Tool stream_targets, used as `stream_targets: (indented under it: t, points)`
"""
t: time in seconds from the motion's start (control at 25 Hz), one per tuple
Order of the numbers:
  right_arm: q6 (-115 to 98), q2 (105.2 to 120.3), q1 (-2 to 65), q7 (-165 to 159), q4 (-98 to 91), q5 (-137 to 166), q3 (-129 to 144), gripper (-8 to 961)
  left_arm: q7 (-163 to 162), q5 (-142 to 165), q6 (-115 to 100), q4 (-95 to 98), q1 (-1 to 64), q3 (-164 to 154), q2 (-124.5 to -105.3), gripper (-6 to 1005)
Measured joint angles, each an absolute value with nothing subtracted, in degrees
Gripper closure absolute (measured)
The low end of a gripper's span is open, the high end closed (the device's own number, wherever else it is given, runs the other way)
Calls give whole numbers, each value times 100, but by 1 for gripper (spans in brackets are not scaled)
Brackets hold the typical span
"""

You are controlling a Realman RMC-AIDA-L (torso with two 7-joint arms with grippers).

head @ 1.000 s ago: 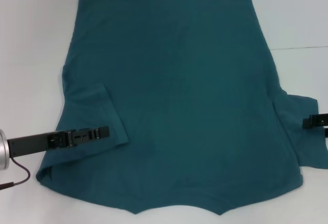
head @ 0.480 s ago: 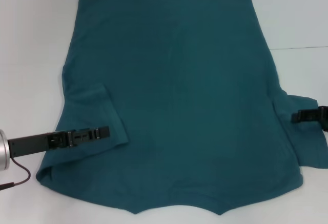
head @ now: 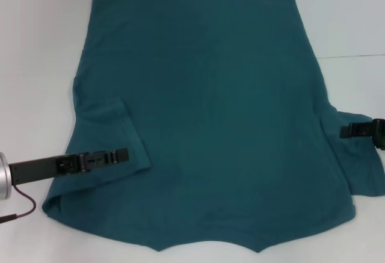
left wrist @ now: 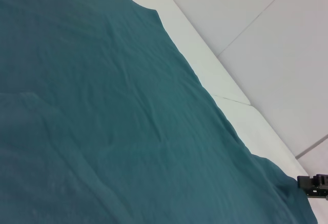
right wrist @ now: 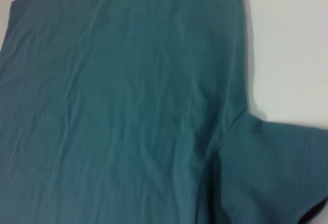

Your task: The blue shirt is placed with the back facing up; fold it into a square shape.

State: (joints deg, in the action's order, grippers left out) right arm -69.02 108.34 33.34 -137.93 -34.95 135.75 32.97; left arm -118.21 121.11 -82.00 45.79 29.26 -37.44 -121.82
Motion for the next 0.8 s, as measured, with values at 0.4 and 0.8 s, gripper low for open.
stream_targets:
  t: [0.4, 0.8]
  points:
    - [-6975, 10819, 3354, -13851, -3509, 13873, 3330, 326, -11830, 12111, -8200, 4579, 2936, -3744, -12182, 187]
    - [-6976, 10834, 3392, -13837, -3536, 14009, 3331, 719, -11830, 12111, -8200, 4579, 2936, -3744, -12182, 186]
